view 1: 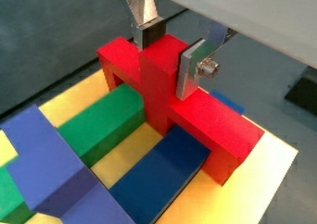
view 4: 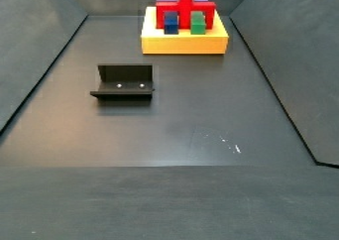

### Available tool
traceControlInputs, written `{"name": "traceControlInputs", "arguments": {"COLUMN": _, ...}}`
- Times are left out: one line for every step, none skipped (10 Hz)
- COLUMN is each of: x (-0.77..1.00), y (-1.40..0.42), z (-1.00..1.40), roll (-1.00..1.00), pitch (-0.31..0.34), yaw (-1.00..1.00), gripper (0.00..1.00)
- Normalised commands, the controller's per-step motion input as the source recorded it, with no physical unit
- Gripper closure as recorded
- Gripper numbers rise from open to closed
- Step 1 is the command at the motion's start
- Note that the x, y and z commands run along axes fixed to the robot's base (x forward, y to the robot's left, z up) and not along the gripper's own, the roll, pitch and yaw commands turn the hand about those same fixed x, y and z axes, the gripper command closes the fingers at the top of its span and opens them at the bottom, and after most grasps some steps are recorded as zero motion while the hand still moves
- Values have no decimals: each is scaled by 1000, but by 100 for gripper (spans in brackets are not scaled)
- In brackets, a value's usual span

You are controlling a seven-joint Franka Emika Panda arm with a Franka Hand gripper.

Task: Pick up the red object. Move up. Place the red object on the fixture. Regrasp the red object. Move to above the board. Insert the red object.
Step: Insert the red object.

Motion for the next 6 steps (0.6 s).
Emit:
{"name": "traceControlInputs", "arguments": {"x": 0, "y": 0, "z": -286, "roll": 26, "pitch": -60, "yaw": 0, "gripper": 100}}
{"name": "traceControlInputs", "arguments": {"x": 0, "y": 37, "z": -337, "roll": 40, "pitch": -56, "yaw": 0, "gripper": 100}}
{"name": "traceControlInputs", "arguments": {"x": -23, "y": 31, "z": -357, "roll": 59, "pitch": -59, "yaw": 0, "gripper": 100}}
{"name": "traceControlInputs", "arguments": {"x": 0, "y": 0, "z": -349, "roll": 30, "pitch": -70, "yaw": 0, "gripper": 100}}
{"name": "traceControlInputs", "arguments": {"x": 0, "y": 0, "z": -189, "roll": 1, "pitch": -6, "yaw": 0, "gripper": 100}}
{"name": "traceControlInputs", "arguments": {"x": 0, "y": 0, "z": 0, "roll": 0, "pitch": 0, "yaw": 0, "gripper": 100}}
